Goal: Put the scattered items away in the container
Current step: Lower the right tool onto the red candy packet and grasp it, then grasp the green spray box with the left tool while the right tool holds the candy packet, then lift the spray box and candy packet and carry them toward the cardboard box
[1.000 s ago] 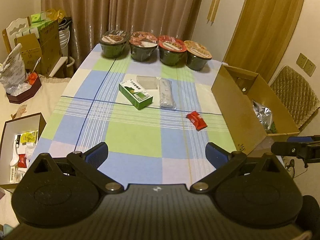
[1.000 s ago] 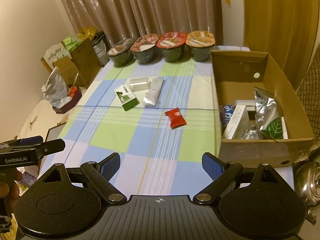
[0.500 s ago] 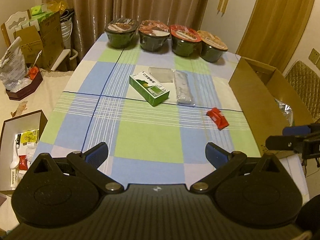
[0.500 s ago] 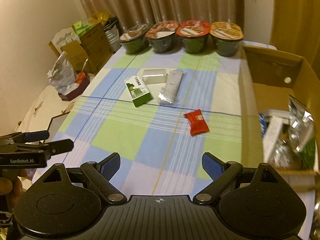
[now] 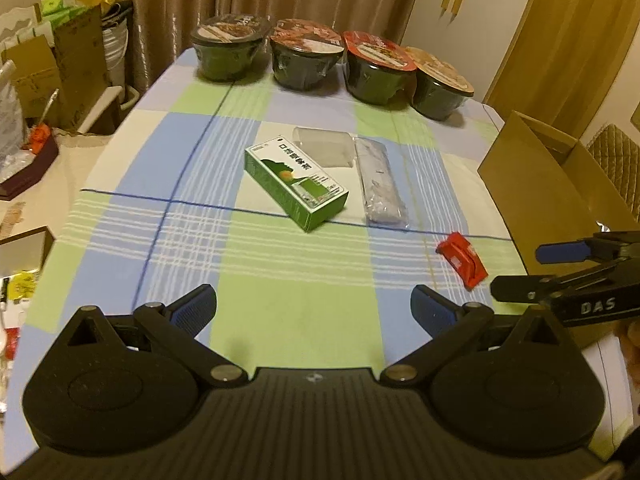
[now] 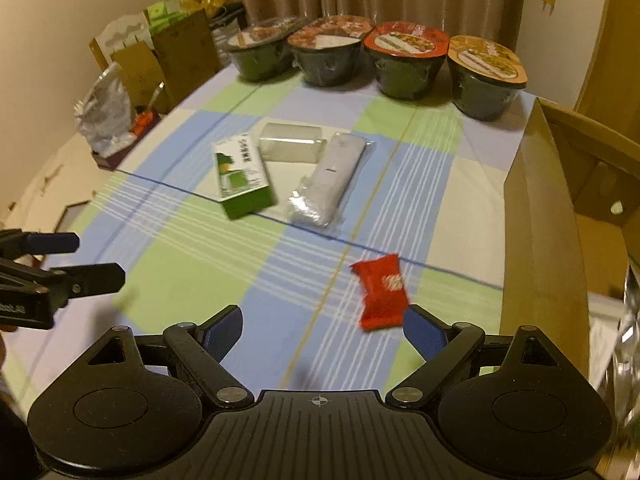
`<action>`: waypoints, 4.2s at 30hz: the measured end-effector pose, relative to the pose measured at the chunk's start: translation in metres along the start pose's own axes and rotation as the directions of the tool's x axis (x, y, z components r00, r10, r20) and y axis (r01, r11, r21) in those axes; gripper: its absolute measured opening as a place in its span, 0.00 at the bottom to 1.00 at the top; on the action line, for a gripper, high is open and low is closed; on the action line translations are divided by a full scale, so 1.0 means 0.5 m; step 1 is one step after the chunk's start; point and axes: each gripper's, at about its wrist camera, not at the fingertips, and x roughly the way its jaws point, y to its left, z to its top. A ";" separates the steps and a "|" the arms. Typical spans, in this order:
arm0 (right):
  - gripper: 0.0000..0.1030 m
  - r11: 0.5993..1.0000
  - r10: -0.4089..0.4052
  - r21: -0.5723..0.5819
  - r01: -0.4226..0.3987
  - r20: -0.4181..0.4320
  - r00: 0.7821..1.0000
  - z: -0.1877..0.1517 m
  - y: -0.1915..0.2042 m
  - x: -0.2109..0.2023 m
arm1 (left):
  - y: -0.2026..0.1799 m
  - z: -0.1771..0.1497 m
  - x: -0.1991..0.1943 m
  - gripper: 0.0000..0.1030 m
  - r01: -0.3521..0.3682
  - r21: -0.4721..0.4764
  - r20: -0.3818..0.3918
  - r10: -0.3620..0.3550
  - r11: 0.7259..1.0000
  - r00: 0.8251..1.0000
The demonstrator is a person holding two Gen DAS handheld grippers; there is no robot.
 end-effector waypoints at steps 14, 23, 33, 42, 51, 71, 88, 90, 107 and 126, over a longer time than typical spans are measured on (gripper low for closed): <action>0.64 0.996 -0.051 -0.073 0.042 -0.126 0.991 0.027 -0.058 0.138 | -0.007 0.052 0.155 0.98 0.010 0.006 -0.008 -0.010 1.000 1.000; 0.35 0.998 -0.039 -0.045 0.033 -0.130 0.991 0.027 -0.072 0.161 | -0.012 0.066 0.196 0.98 0.002 0.027 -0.018 -0.002 1.000 1.000; 0.33 0.999 -0.003 -0.032 0.002 -0.024 1.000 0.081 -0.053 0.152 | -0.014 0.117 0.244 0.98 -0.047 0.005 0.034 0.047 0.999 0.998; 0.33 1.000 0.014 -0.024 -0.015 -0.021 1.000 0.089 -0.052 0.177 | -0.001 0.147 0.327 0.95 -0.107 0.010 -0.018 0.107 0.994 0.994; 0.33 1.000 0.008 0.008 -0.008 0.005 1.000 0.087 -0.065 0.160 | 0.057 0.145 0.296 0.60 -0.151 0.075 -0.066 0.156 0.986 0.986; 0.33 0.994 0.048 0.104 -0.042 -0.056 0.997 -0.031 -0.019 0.095 | -0.003 0.024 0.155 0.49 -0.107 0.064 -0.117 0.114 0.992 0.987; 0.33 0.987 0.004 0.161 0.005 -0.051 0.999 -0.144 0.014 0.012 | -0.091 -0.070 0.101 0.69 -0.057 0.200 -0.140 0.086 0.978 0.986; 0.33 0.986 0.003 0.164 0.004 -0.047 0.999 -0.147 0.013 0.014 | -0.085 -0.062 0.107 0.69 -0.054 0.196 -0.144 0.084 0.979 0.986; 0.68 0.992 -0.015 0.125 0.019 -0.033 0.999 -0.158 0.019 0.045 | -0.084 -0.044 0.154 0.51 -0.027 0.228 -0.204 0.075 0.973 0.976; 0.32 0.996 -0.073 0.041 0.074 -0.035 0.997 -0.178 0.044 0.022 | -0.104 -0.054 0.121 0.49 -0.009 0.257 -0.155 0.050 0.966 0.987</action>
